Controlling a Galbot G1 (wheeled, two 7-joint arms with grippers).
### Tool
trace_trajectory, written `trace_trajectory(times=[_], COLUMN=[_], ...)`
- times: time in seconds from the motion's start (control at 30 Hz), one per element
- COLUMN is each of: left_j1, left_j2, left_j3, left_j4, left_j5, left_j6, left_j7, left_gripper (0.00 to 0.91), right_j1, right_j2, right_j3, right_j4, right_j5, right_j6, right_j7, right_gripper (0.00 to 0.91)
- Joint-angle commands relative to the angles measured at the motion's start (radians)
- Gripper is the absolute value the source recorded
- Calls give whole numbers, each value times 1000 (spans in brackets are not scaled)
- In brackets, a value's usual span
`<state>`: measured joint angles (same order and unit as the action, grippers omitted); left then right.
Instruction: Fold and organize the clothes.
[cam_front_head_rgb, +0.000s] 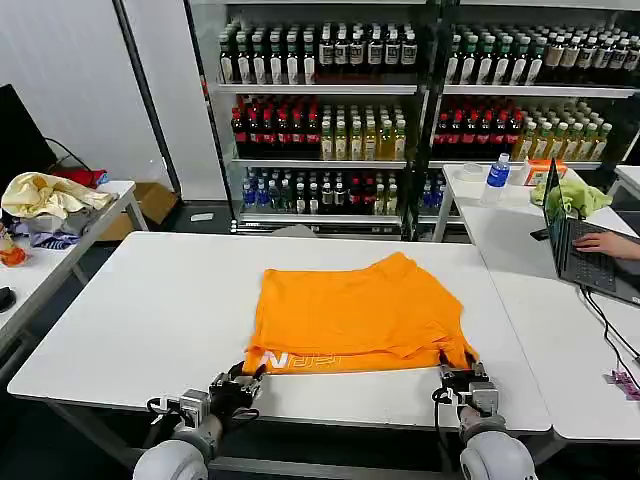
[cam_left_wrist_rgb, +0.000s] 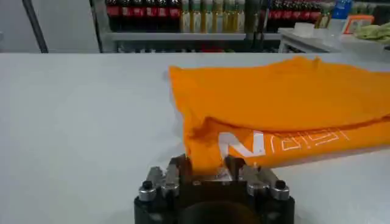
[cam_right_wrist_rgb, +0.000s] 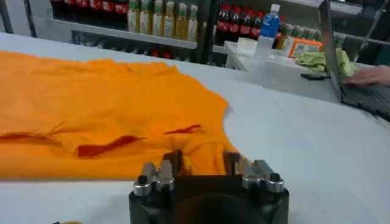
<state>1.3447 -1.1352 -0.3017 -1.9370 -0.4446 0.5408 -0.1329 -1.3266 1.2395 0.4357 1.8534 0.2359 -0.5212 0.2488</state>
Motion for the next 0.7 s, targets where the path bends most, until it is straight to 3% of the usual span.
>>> trace_trajectory(times=[0.03, 0.3, 0.7], left_j1=[11, 53, 236], left_j2=[1, 12, 69], left_j3=[0, -25, -137], left_j4=[1, -36, -200], left_j5=[3, 4, -2], left_j6=[4, 5, -5], left_j7=[3, 6, 6], left_gripper=[60, 50, 40], right_j1=[-27, -98, -330], right_j2=[6, 10, 22], right_j3=[-12, -19, 10], right_j4=[-1, 111, 316], right_j5=[-9, -30, -96], right_j6=[43, 38, 38], right_j7=[-18, -16, -24], right_gripper=[0, 0, 0])
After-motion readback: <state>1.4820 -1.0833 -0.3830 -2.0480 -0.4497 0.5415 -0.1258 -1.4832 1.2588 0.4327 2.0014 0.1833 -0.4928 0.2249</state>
